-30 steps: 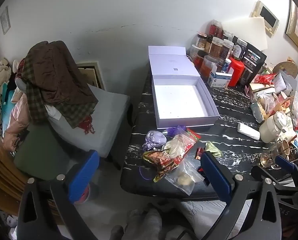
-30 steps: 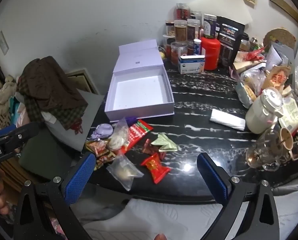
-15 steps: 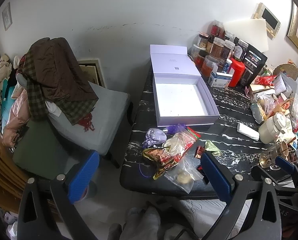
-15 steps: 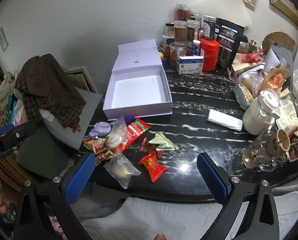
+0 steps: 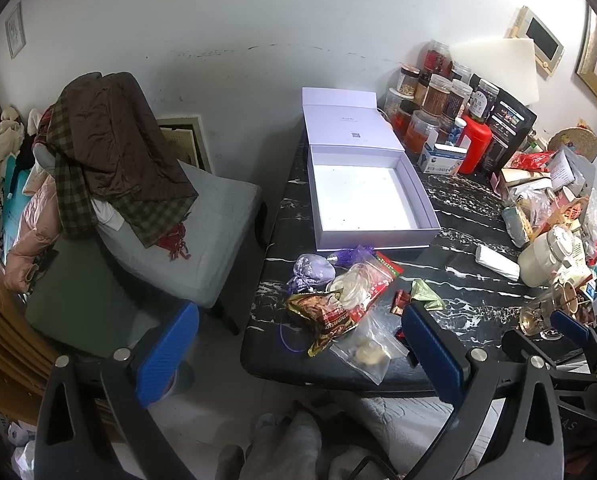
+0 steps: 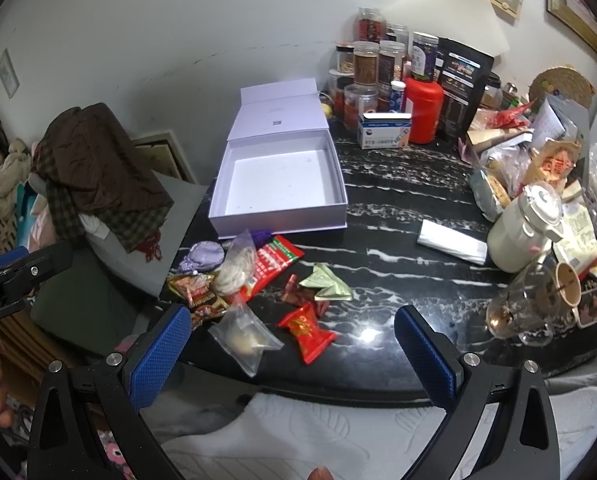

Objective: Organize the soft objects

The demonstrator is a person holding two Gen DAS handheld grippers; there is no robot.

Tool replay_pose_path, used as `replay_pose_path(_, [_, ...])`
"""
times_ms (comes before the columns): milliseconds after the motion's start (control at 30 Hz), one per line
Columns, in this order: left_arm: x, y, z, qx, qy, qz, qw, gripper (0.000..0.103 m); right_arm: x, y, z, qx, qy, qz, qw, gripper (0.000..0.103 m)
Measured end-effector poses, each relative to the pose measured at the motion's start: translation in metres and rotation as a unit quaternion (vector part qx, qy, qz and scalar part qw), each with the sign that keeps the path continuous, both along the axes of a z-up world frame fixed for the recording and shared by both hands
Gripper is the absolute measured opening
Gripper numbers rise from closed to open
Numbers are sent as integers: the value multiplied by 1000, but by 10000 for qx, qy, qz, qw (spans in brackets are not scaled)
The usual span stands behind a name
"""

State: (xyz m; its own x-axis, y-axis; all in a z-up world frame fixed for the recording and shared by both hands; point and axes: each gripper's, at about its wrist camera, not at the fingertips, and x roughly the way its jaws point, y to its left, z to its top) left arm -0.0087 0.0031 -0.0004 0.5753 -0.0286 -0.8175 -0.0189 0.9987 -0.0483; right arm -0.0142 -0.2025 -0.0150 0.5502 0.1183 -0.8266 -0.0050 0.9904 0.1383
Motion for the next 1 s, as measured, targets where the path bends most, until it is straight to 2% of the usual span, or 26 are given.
replay_pose_path(1000, [-4,6,-2,-48,68,80,9999,103,1,4,-1,-23,23,35,10000,103])
